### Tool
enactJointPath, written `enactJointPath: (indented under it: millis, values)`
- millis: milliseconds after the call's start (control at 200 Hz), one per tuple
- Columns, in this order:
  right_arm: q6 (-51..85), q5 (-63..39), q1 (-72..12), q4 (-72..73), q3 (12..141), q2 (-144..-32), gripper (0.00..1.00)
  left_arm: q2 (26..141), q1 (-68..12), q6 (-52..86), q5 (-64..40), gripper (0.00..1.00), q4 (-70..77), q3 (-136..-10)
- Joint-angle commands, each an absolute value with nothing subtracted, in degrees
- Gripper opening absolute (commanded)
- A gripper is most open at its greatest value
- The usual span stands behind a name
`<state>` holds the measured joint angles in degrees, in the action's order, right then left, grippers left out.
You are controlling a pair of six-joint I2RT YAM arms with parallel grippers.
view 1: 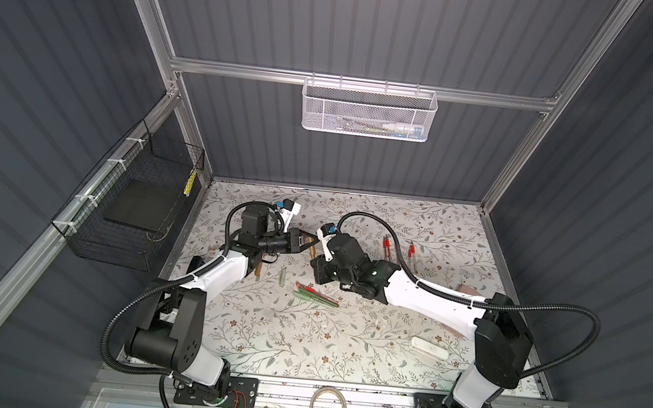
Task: Remove pen caps from pens
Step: Open the pen cap on the pen.
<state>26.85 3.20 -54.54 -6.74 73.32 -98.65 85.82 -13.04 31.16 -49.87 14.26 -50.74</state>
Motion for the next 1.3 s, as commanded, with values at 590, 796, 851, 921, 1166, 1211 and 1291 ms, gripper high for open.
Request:
enactJointPath:
  millis: [590,796,851,921,1166,1211,1291]
  values:
    - [27.0,-0.5,-54.1,-7.6,77.8,-103.0,0.11,83.8,-11.3,34.5,-51.2,0.00,17.9,-51.1]
    - [27.7,-1.4,-54.2,-6.3,74.1,-101.6,0.00,83.9,-8.2,33.5,-48.9,0.00,15.6,-52.9]
    - [28.6,-1.2,-54.6,-5.6,71.9,-100.5,0.00,83.9,-5.8,33.5,-47.5,0.00,13.5,-54.4]
    - [30.4,-1.5,-55.3,-1.2,66.2,-98.7,0.00,83.8,-2.4,33.4,-45.4,0.00,11.5,-55.7]
    - [33.5,-1.0,-57.9,1.9,55.2,-95.2,0.00,83.8,6.4,33.6,-42.6,0.00,9.0,-58.8]
    - [33.9,-1.1,-57.9,2.1,54.0,-95.2,0.00,83.8,7.0,33.1,-42.3,0.00,8.8,-59.0]
    - [33.7,0.0,-57.9,0.3,53.5,-94.7,0.00,83.9,7.9,33.4,-41.8,0.00,8.5,-59.0]
